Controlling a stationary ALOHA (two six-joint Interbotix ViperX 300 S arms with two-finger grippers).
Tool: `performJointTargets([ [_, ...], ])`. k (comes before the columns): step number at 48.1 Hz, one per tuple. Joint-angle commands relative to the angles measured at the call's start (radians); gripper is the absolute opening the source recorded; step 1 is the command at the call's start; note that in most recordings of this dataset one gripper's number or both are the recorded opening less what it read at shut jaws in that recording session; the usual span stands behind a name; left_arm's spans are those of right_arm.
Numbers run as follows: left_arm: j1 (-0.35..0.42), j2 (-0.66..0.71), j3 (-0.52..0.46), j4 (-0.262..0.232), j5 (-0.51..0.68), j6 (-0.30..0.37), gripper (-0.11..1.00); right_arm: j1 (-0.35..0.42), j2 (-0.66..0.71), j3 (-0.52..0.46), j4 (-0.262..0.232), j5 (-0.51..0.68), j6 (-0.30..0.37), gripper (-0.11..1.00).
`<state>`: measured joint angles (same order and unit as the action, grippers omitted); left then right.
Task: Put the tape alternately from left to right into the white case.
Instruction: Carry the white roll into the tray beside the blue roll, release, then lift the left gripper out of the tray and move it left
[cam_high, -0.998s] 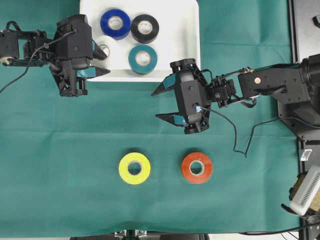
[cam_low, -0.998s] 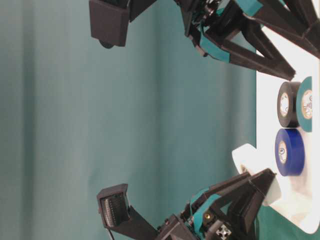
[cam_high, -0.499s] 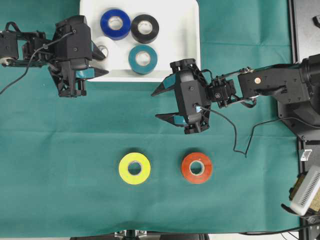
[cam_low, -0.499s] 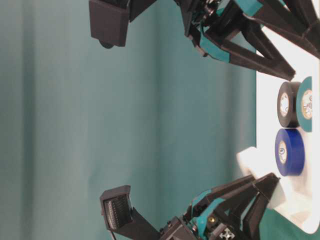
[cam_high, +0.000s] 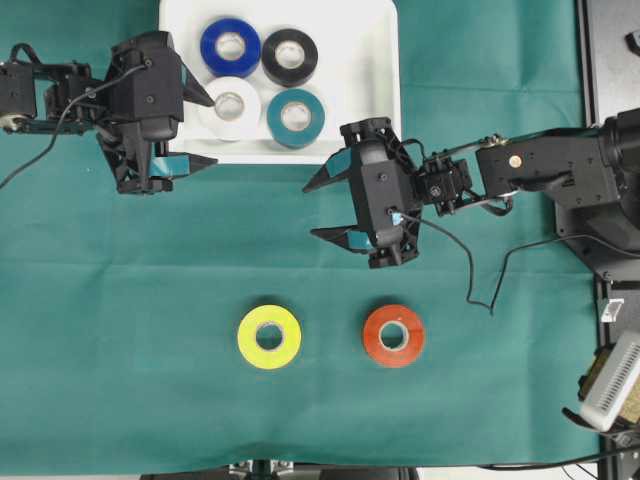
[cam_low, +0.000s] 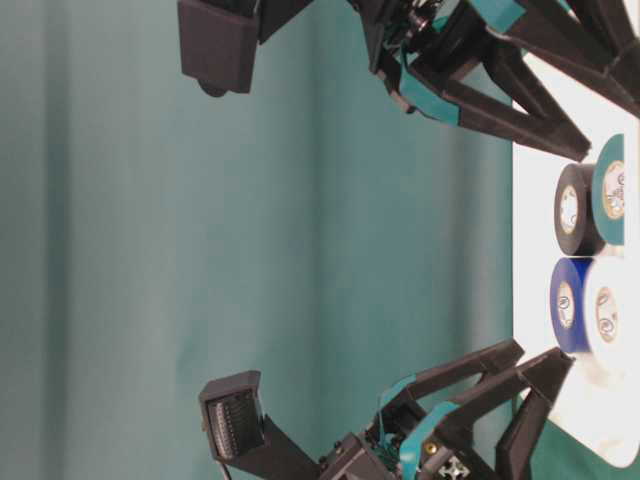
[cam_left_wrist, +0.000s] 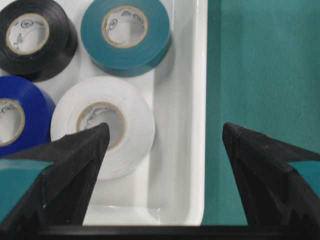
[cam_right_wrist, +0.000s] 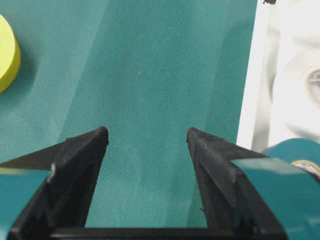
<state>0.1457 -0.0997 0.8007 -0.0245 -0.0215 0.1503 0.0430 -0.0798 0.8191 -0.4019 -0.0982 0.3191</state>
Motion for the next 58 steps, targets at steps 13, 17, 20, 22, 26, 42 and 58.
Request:
performJointTargets([
  [13, -0.014, -0.017, -0.015, 0.000, 0.006, -0.002, 0.48, 0.002, -0.023, -0.017, -0.002, -0.006, 0.002, 0.68],
  [17, -0.031, -0.017, -0.015, 0.000, 0.017, -0.002, 0.47, 0.002, -0.023, -0.017, -0.002, -0.008, 0.002, 0.68],
  [20, -0.052, -0.018, -0.015, 0.000, 0.029, -0.003, 0.47, 0.002, -0.023, -0.017, -0.002, -0.008, 0.002, 0.68],
  [22, -0.066, -0.020, -0.014, 0.000, 0.037, -0.005, 0.47, 0.002, -0.025, -0.015, -0.002, -0.008, 0.002, 0.68],
  [26, -0.100, -0.023, -0.012, 0.000, 0.054, -0.006, 0.47, 0.003, -0.023, -0.015, -0.002, -0.006, 0.002, 0.68],
  [42, -0.261, -0.055, -0.006, -0.003, 0.101, -0.037, 0.47, 0.002, -0.023, -0.014, -0.002, -0.006, 0.002, 0.68],
  [58, -0.337, -0.069, 0.032, -0.003, 0.101, -0.153, 0.47, 0.002, -0.023, -0.011, -0.002, -0.008, 0.002, 0.68],
])
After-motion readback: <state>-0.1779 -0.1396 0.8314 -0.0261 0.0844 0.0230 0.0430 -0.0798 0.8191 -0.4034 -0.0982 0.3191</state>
